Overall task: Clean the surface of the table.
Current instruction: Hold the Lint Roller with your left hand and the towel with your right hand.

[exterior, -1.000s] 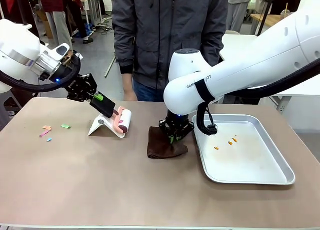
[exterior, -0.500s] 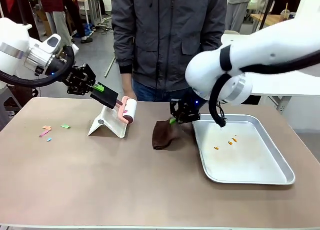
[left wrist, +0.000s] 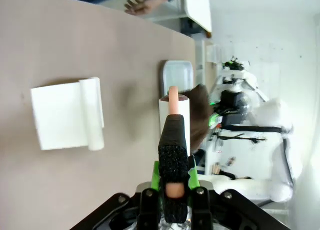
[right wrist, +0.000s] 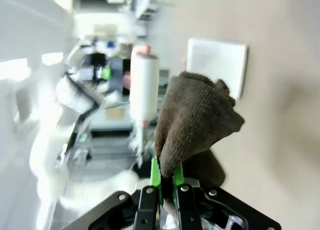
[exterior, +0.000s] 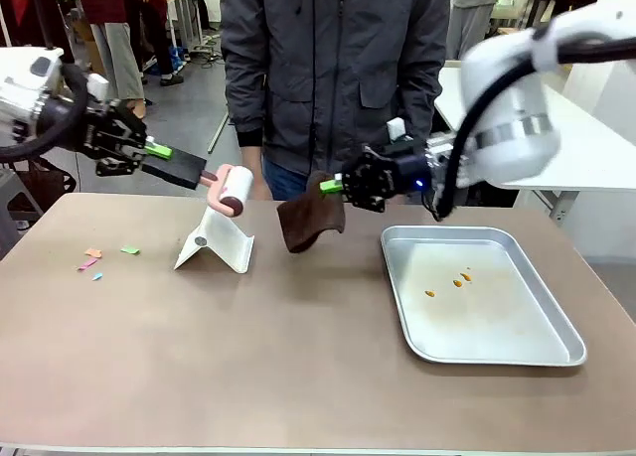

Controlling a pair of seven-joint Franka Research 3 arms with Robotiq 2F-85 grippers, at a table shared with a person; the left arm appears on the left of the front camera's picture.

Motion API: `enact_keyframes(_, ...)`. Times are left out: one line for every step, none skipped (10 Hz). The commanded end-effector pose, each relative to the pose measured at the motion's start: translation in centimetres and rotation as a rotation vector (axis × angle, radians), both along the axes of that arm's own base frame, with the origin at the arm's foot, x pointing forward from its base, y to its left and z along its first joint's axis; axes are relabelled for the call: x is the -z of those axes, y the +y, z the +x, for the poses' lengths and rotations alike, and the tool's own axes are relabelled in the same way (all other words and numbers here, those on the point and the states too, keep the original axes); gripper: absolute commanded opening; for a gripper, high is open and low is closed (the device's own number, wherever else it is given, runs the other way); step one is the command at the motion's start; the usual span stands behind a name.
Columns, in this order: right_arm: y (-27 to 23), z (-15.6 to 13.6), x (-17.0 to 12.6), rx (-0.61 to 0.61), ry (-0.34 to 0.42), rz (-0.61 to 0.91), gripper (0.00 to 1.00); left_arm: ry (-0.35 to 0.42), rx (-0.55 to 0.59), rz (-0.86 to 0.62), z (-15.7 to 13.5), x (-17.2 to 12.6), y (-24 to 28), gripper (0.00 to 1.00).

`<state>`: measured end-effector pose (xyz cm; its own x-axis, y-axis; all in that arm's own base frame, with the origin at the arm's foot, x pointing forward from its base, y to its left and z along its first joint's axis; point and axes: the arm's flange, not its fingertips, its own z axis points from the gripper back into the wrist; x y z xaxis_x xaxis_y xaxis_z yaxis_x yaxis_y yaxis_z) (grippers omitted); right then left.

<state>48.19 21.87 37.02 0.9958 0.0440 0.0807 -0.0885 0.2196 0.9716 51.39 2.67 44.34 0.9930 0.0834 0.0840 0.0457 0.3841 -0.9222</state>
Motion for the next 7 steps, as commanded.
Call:
enact_keyframes(-3.9,-4.5,0.6,-0.175,0.089,0.122,0.00,-0.039,-0.055,-0.124,-2.0,-0.4,3.2,0.14)
enact_keyframes(-4.6,-5.4,-0.2,-0.103,0.136,0.132,0.00,-0.040,0.032,-0.173,-3.3,-0.4,5.0,0.14)
enact_keyframes(-6.2,-7.5,-1.2,-0.047,0.106,0.138,0.00,-0.052,0.027,-0.175,-4.5,-0.2,6.4,0.14)
enact_keyframes(-7.6,-9.2,-2.0,0.002,0.092,0.133,0.00,-0.052,0.031,-0.168,-6.1,0.2,8.4,0.14)
enact_keyframes(-9.9,-11.1,-2.6,0.084,0.080,0.120,0.00,-0.048,0.055,-0.160,-7.4,0.8,10.4,0.14)
enact_keyframes(-12.6,-12.3,-2.9,0.145,0.097,0.121,0.00,-0.049,0.112,-0.164,-8.7,1.4,13.0,0.14)
enact_keyframes(-15.5,-12.8,-3.0,0.217,0.122,0.119,0.00,-0.049,0.143,-0.187,-9.9,1.9,15.7,0.14)
